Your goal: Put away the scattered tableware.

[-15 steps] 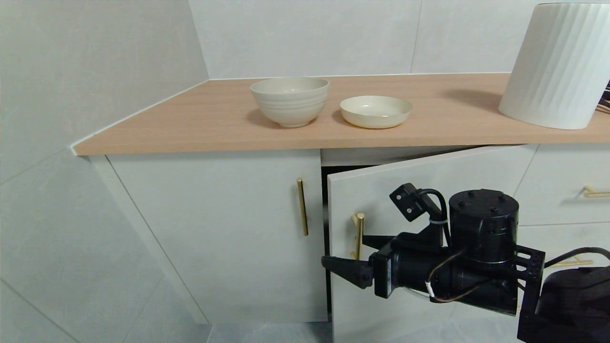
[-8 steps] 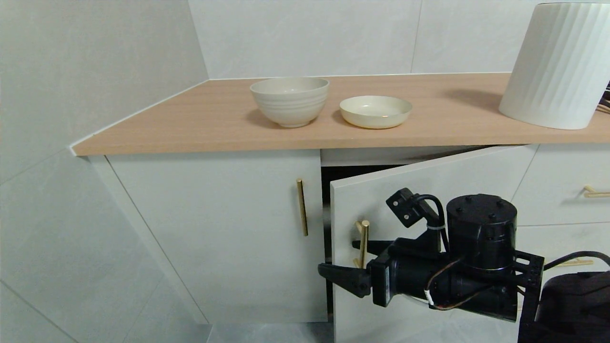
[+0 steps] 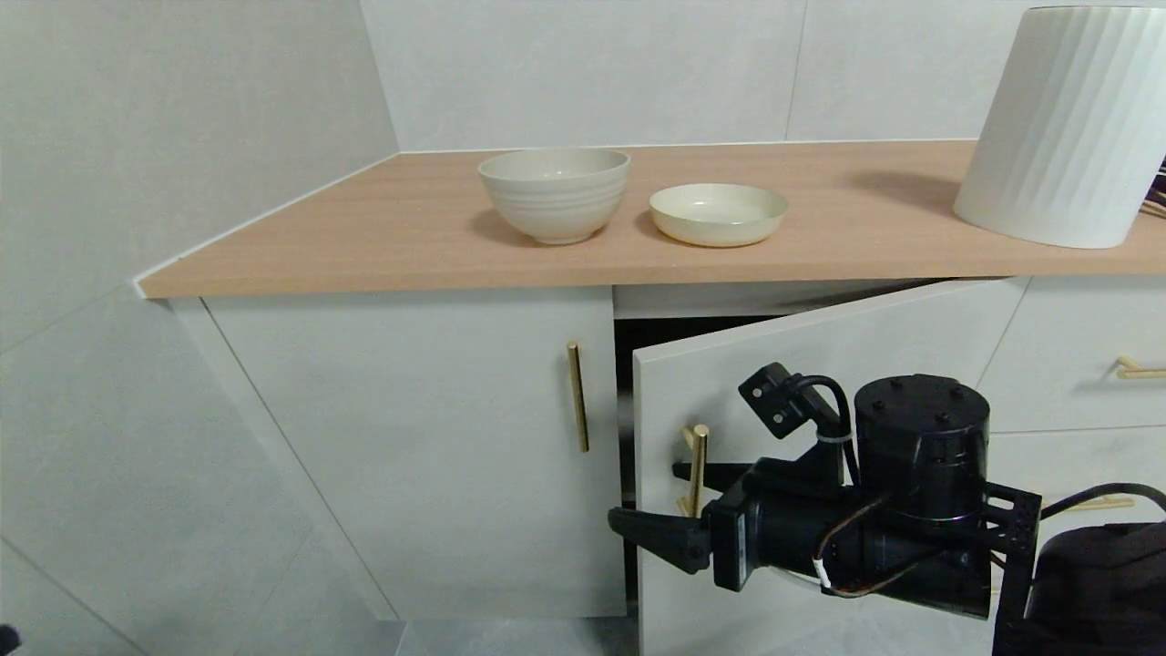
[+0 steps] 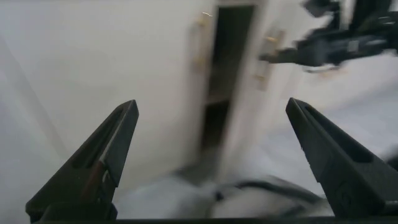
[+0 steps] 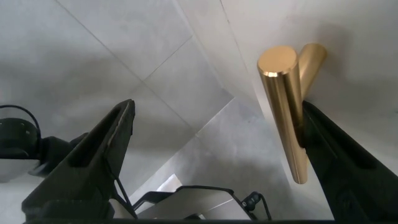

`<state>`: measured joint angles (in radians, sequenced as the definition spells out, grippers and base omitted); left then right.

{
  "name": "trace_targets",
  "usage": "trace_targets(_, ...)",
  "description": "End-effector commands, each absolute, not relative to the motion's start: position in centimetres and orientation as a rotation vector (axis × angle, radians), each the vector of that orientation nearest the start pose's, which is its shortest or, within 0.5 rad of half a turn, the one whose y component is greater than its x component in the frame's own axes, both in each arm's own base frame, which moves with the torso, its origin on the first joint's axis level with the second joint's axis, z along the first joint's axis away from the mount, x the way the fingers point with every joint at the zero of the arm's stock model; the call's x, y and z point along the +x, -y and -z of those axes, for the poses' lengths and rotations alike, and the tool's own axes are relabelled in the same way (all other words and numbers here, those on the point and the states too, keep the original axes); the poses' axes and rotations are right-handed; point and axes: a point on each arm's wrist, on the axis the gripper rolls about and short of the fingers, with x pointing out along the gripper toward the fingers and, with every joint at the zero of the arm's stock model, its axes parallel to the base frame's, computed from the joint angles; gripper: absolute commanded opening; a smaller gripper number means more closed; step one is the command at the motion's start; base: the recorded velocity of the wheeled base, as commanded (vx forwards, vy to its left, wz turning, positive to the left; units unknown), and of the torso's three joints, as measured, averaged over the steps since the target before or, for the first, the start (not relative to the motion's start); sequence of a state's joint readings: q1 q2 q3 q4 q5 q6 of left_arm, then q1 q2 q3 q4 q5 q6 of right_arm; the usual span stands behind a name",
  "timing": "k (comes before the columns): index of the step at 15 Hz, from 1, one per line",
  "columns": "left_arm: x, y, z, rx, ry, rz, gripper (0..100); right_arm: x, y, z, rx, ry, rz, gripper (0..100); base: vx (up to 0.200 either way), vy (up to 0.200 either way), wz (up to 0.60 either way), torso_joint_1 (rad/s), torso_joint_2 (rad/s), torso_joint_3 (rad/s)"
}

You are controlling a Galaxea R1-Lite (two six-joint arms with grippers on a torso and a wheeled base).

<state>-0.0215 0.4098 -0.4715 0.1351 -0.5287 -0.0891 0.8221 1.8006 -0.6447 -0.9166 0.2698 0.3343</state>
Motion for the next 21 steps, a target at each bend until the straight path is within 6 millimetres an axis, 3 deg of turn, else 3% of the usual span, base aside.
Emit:
trace_targets(1, 9.2, 1.9, -23.4, -0.193, -0.325, 0.739, 100, 20.4, -22.7, -14.1, 0.233, -0.411, -1.033, 100, 0.0, 0.0, 0.0, 0.0, 0.0, 0.0)
trace_targets(3, 14.6, 3.3, -22.3, -0.223, -0.426, 0.84, 100, 20.3, -22.6, -14.2, 0.234, -0.409, -1.032, 100, 0.0, 0.0, 0.0, 0.0, 0.0, 0.0)
trace_targets(4, 15.4, 3.6, -21.9, -0.228, -0.444, 0.851, 100, 20.3, -22.6, -14.3, 0.235, -0.408, -1.032, 100, 0.0, 0.0, 0.0, 0.0, 0.0, 0.0)
trace_targets(5, 20.0, 5.7, -19.1, -0.24, -0.532, 0.911, 100, 20.1, -22.4, -14.5, 0.235, -0.401, -1.034, 100, 0.0, 0.0, 0.0, 0.0, 0.0, 0.0)
trace_targets(7, 24.6, 7.9, -16.0, -0.229, -0.541, 0.947, 100, 19.9, -22.2, -14.6, 0.236, -0.399, -1.034, 100, 0.0, 0.0, 0.0, 0.0, 0.0, 0.0)
trace_targets(8, 25.9, 8.9, -14.7, -0.23, -0.528, 0.953, 100, 19.7, -22.0, -14.5, 0.232, -0.402, -1.035, 100, 0.0, 0.0, 0.0, 0.0, 0.0, 0.0)
trace_targets(10, 26.1, 10.4, -13.1, -0.283, -0.536, 0.962, 100, 19.7, -21.9, -14.5, 0.231, -0.404, -1.035, 100, 0.0, 0.0, 0.0, 0.0, 0.0, 0.0)
trace_targets(16, 26.1, 13.5, -11.8, -0.214, -0.389, 0.784, 100, 19.7, -21.9, -14.4, 0.229, -0.406, -1.031, 100, 0.0, 0.0, 0.0, 0.0, 0.0, 0.0)
trace_targets(21, 26.0, 13.6, -11.6, -0.214, -0.387, 0.788, 100, 19.8, -21.9, -14.3, 0.227, -0.408, -1.031, 100, 0.0, 0.0, 0.0, 0.0, 0.0, 0.0)
